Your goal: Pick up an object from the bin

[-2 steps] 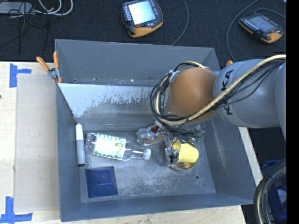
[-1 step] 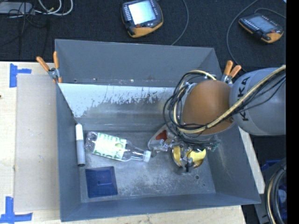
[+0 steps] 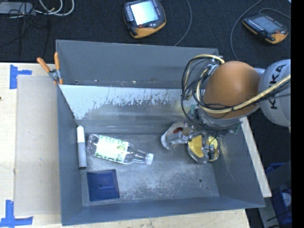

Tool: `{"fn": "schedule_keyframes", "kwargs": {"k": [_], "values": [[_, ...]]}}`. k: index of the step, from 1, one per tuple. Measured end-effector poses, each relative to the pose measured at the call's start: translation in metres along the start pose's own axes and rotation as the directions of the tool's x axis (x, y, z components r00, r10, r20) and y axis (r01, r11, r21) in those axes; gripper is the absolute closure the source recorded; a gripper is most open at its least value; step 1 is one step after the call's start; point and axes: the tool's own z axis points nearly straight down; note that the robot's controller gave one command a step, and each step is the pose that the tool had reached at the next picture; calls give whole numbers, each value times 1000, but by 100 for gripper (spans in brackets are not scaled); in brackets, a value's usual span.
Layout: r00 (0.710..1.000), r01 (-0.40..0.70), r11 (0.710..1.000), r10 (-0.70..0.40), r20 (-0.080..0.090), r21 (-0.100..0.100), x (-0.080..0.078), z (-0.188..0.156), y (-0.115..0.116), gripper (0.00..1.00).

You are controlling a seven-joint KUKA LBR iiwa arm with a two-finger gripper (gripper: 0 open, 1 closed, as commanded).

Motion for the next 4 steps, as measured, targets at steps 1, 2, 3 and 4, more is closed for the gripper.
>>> {"fn": "schedule_keyframes", "kwargs": {"k": [1,2,3,4], "values": [[991,132,991,-132,0,8,80,-108,-40,0],[960,279,960,-279,3,-1,63,16,-40,0],[990,140,990,-140,-2,2,51,47,-35,0],[991,135,991,-135,-5,5,52,44,-37,100]]}}
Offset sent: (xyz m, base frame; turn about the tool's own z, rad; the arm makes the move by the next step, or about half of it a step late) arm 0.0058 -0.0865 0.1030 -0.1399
